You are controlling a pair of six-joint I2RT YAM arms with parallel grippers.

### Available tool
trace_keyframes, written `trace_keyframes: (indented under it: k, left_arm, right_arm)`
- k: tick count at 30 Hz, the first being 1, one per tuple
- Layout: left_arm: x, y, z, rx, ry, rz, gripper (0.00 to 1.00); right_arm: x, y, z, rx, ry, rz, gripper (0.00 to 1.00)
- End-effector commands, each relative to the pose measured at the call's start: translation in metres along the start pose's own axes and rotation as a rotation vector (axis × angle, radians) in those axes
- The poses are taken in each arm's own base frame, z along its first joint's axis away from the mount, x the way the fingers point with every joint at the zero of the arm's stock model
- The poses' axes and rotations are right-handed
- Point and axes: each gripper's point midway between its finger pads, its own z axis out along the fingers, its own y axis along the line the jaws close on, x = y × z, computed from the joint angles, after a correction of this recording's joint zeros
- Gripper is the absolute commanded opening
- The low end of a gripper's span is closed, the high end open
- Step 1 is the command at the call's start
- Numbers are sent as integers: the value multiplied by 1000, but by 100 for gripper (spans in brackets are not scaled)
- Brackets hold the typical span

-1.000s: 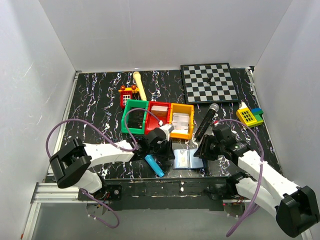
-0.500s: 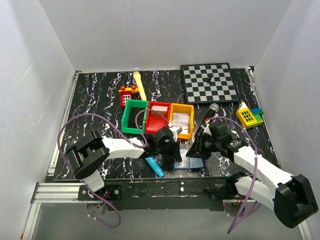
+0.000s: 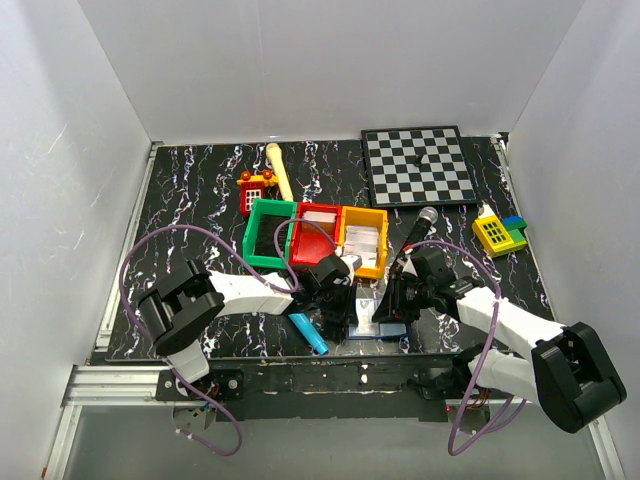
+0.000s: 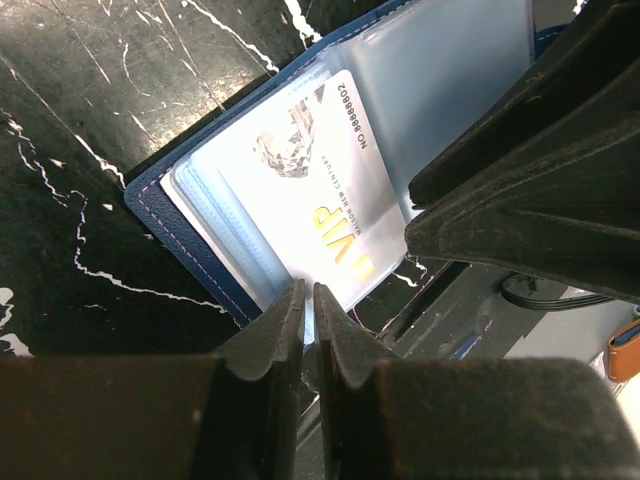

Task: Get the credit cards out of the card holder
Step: Remove the credit card from the card holder.

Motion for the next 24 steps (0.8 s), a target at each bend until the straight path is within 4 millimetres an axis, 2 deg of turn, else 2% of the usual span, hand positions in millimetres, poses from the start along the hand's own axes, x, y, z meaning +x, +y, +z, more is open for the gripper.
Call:
trace_keyframes:
  k: [1, 11, 20, 24]
  left_arm:
    - [-8, 2, 1, -29, -11, -2, 8]
    - [-3, 13, 4, -65, 6, -22, 6]
    - [0, 15, 4, -60, 6, -30, 6]
    - [2, 15, 5, -54, 8, -31, 6]
  right_arm:
    - [-7, 0, 3, -5, -29, -38, 35]
    - [-6, -13, 6, 51, -31, -29, 39]
    - [-4, -10, 9, 26, -22, -33, 40]
    - [-4, -7, 10, 5, -11, -37, 37]
